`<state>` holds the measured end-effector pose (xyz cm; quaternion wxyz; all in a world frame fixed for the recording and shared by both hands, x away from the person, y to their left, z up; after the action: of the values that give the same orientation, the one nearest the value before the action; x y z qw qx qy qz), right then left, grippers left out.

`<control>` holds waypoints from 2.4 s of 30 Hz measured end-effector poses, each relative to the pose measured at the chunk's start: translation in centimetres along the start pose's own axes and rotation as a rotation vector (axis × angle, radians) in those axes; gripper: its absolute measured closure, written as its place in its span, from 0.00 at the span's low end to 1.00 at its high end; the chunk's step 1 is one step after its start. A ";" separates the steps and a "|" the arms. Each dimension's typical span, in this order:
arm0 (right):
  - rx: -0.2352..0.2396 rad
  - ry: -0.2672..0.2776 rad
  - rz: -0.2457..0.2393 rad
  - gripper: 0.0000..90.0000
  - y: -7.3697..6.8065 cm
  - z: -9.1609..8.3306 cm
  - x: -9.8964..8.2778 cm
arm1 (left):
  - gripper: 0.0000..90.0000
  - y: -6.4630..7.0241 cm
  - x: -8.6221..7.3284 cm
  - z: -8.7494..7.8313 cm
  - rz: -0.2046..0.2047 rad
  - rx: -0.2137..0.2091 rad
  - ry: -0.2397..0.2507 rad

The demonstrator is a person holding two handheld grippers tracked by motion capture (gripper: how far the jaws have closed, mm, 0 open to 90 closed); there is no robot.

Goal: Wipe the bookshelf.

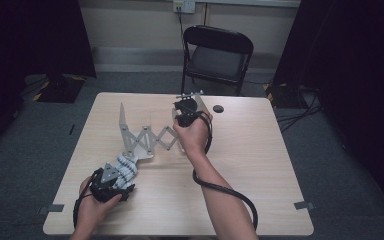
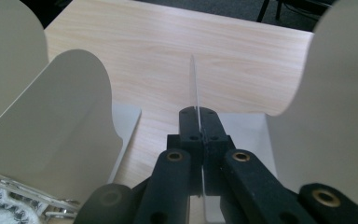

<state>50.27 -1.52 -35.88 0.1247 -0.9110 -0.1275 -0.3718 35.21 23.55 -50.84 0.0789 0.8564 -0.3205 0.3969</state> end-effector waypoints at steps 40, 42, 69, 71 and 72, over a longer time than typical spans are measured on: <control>0.038 0.019 -0.081 0.57 6.7 -5.0 -4.7 | 0.25 -0.4 0.5 0.1 -0.034 0.031 -0.013; 0.049 0.032 -0.083 0.56 7.1 -5.5 -4.6 | 0.25 -0.4 0.5 0.2 -0.034 0.032 -0.016; 0.002 0.107 -0.047 0.41 16.0 -9.7 -7.5 | 0.24 -0.3 0.6 0.3 -0.018 0.035 -0.030; 0.003 0.096 -0.044 0.39 16.6 -9.4 -8.2 | 0.24 -0.3 0.6 0.3 -0.013 0.035 -0.032; 0.000 0.094 -0.046 0.39 16.9 -9.2 -8.6 | 0.24 -0.4 0.6 0.3 -0.013 0.035 -0.032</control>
<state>43.90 -21.54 -37.86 0.1221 -0.8894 -0.1422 -0.4169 35.94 23.39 -50.58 0.0614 0.8660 -0.3089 0.3884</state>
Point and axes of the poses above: each handheld gripper's, and its own axes: z roughly forward along the jaws, x roughly out of its top, y roughly to its right, the point moved 2 cm from there along z, roughly forward along the jaws, and after that the axes turned 4 degrees about z, right-handed, at the moved point
